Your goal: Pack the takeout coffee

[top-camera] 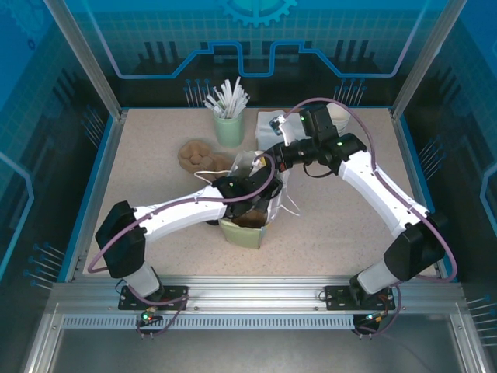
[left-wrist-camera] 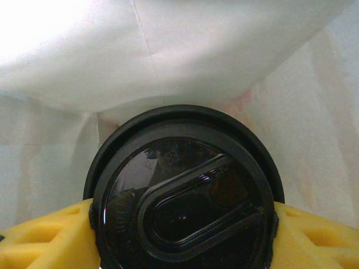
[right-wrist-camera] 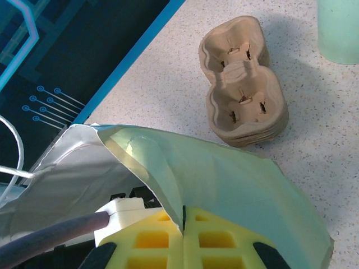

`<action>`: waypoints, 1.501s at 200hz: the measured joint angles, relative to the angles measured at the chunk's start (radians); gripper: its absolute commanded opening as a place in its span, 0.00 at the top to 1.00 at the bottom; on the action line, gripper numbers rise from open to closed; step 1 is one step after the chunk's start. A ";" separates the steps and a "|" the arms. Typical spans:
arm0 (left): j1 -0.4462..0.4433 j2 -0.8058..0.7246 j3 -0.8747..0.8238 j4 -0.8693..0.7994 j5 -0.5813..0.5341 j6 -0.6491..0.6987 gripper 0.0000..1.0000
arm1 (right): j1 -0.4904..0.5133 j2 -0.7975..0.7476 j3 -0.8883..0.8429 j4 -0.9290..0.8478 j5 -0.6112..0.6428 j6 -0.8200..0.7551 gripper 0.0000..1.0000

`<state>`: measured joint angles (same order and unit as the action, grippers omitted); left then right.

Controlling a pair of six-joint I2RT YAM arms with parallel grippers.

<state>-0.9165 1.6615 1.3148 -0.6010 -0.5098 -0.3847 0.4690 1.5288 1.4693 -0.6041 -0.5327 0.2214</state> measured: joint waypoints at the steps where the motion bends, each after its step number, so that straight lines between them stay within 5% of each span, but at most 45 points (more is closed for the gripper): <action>1: 0.000 0.001 0.001 -0.001 0.001 0.000 0.34 | 0.000 0.001 0.000 0.000 0.000 0.000 0.97; 90: 0.042 0.043 0.044 -0.057 0.103 -0.011 0.34 | -0.006 0.030 0.000 0.014 0.007 0.034 0.86; 240: 0.066 0.116 0.126 -0.057 0.222 -0.036 0.34 | -0.061 0.035 0.012 -0.055 0.039 0.043 0.44; 300: 0.072 0.130 0.138 -0.059 0.262 -0.037 0.34 | -0.107 0.031 0.090 -0.114 0.070 0.087 0.37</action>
<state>-0.8444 1.7912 1.4525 -0.6601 -0.2474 -0.4213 0.3618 1.5600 1.5589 -0.7177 -0.4625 0.3084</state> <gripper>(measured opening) 0.660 0.617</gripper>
